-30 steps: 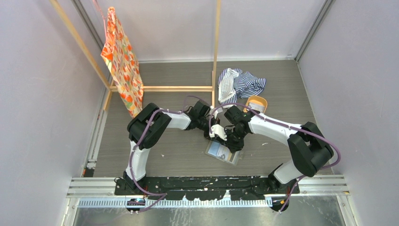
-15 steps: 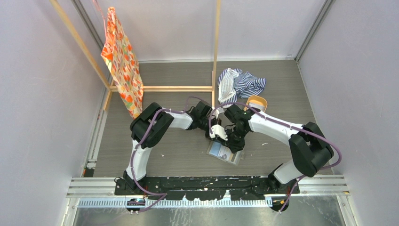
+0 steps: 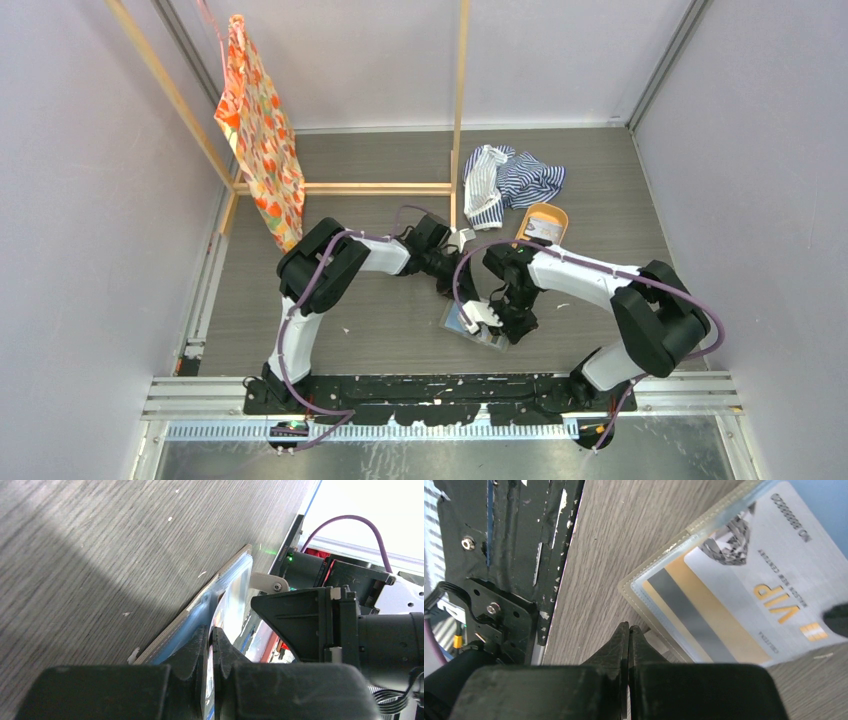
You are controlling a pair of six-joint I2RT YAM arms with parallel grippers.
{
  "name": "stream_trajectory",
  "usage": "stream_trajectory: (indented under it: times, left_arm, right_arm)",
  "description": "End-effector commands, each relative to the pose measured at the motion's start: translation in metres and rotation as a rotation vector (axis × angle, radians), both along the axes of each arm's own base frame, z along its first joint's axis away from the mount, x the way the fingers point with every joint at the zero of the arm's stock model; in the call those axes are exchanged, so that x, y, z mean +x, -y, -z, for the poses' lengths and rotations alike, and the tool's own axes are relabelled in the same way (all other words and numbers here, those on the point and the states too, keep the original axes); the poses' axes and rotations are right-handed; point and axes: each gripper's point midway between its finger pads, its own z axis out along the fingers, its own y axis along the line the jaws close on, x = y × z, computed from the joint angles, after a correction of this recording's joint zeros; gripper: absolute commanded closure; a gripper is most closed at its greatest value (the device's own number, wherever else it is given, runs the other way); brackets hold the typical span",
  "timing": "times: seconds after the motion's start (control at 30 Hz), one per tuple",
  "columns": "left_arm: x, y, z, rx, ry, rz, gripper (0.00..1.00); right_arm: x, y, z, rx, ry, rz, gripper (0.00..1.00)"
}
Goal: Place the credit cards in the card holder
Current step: Insert the credit card into the card holder.
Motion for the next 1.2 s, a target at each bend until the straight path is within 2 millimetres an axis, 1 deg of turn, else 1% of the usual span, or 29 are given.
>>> stream_trajectory:
  times: [0.0,0.17,0.23,0.43,0.77,0.83,0.97,1.03,1.17]
  left_arm:
    - [0.004,0.002,0.006,0.022,0.02,-0.009,0.93]
    - [0.001,0.002,0.005,0.014,0.006,0.002,0.93]
    - [-0.002,0.003,0.005,0.012,0.003,0.01,0.93]
    - [-0.01,0.009,0.007,0.011,-0.008,0.029,0.92]
    - [-0.01,0.024,0.003,0.009,0.014,0.034,0.9]
    - [-0.01,0.027,0.001,0.005,0.019,0.033,0.88]
    - [-0.007,0.028,-0.002,0.008,0.037,0.018,0.77]
    - [-0.003,0.028,-0.004,0.015,0.055,0.005,0.72]
    - [0.005,0.022,-0.006,0.055,0.099,-0.023,0.66]
  right_arm:
    - [-0.001,0.005,0.008,-0.018,0.023,-0.106,0.99]
    - [0.009,0.011,0.026,-0.104,0.081,-0.13,0.99]
    - [0.013,0.008,0.03,-0.118,0.105,-0.124,0.98]
    - [0.024,0.0,0.03,-0.107,0.154,-0.071,0.99]
    - [0.027,-0.004,0.03,-0.102,0.163,-0.04,0.99]
    - [0.028,-0.004,0.029,-0.101,0.166,-0.035,0.99]
    - [0.029,-0.004,0.03,-0.104,0.171,-0.028,0.99]
    - [0.029,-0.004,0.03,-0.106,0.171,-0.026,0.99]
    - [0.029,-0.004,0.029,-0.106,0.171,-0.025,0.99]
